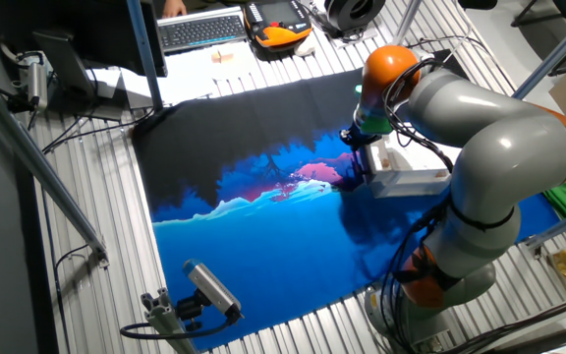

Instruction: Grasp the handle and open the drawer

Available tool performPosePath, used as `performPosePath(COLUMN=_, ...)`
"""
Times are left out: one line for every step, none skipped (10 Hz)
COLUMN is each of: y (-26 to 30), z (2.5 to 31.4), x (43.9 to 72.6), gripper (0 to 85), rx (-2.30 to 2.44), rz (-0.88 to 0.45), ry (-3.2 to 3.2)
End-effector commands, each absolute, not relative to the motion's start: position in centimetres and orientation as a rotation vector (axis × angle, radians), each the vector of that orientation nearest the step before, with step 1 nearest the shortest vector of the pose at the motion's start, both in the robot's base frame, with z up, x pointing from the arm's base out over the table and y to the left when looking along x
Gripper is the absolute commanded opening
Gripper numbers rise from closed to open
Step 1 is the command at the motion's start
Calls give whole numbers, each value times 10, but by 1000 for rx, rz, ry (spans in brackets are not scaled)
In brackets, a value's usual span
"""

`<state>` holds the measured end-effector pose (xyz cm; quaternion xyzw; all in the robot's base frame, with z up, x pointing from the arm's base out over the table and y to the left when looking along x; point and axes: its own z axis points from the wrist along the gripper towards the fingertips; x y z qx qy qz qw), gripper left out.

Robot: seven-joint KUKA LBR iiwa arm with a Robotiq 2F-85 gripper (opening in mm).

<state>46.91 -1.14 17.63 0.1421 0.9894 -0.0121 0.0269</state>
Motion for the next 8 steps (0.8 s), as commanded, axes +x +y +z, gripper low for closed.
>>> performPosePath(y=-11, z=176, x=469, gripper=0, rx=436, rz=-35, ry=3057)
performPosePath(y=-10, z=176, x=470, gripper=0, rx=437, rz=-35, ry=3058)
performPosePath(y=-6, z=176, x=471, gripper=0, rx=441, rz=-35, ry=3058)
performPosePath(y=-4, z=175, x=471, gripper=0, rx=446, rz=-34, ry=3058)
performPosePath(y=-3, z=175, x=470, gripper=0, rx=446, rz=-34, ry=3058)
performPosePath(y=-1, z=175, x=470, gripper=0, rx=449, rz=-37, ry=3058)
performPosePath(y=2, z=174, x=470, gripper=0, rx=456, rz=-40, ry=3055)
performPosePath(y=6, z=173, x=469, gripper=0, rx=465, rz=-40, ry=3054)
